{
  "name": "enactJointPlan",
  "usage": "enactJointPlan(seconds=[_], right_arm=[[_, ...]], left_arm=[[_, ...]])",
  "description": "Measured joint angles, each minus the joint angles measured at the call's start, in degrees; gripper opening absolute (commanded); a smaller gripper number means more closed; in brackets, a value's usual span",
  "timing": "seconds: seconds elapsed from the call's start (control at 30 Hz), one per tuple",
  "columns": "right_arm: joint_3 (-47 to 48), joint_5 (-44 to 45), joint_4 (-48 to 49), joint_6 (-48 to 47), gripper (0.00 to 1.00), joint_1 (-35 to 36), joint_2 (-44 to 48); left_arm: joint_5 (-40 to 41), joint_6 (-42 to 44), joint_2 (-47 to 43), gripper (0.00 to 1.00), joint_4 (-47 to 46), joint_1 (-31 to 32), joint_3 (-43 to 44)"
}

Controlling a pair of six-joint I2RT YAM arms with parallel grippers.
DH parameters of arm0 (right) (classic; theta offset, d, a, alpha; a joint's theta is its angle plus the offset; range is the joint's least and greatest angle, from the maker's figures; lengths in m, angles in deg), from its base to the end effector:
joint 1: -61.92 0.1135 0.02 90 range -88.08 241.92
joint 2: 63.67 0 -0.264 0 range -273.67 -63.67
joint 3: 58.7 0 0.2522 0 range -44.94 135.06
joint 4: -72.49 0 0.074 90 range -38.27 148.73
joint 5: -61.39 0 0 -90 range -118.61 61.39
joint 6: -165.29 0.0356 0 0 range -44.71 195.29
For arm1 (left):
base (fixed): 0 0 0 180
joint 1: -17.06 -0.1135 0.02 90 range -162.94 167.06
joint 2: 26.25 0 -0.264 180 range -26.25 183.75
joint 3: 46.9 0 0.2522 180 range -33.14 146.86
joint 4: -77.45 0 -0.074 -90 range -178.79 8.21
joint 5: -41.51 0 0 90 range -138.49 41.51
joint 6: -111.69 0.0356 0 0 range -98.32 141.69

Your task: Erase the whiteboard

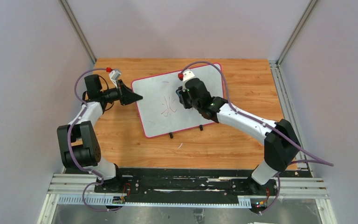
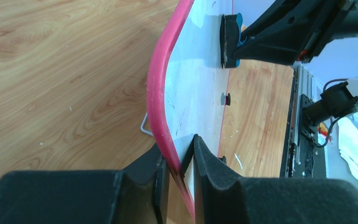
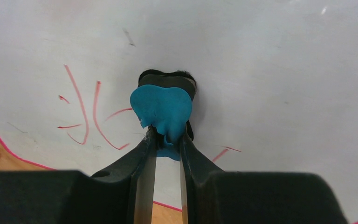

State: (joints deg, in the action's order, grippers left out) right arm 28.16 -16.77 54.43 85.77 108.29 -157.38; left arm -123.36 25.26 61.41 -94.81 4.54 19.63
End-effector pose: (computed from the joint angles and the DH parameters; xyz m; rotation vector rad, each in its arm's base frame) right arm 0.2718 0.2745 0.3010 -0.4945 1.9602 0.4288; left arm 0.3173 0.0353 0.2462 0.6236 1.7271 -1.1300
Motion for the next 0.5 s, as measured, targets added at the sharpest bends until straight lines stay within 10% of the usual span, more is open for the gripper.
enactJointPlan(seconds=[0.5], right_arm=[[-12.0,3.72,-1.53,-0.57,0.01,-10.14,12.74]], left_arm=[[-1.73,20.76,1.09,0.0,23.93,0.22,7.65]])
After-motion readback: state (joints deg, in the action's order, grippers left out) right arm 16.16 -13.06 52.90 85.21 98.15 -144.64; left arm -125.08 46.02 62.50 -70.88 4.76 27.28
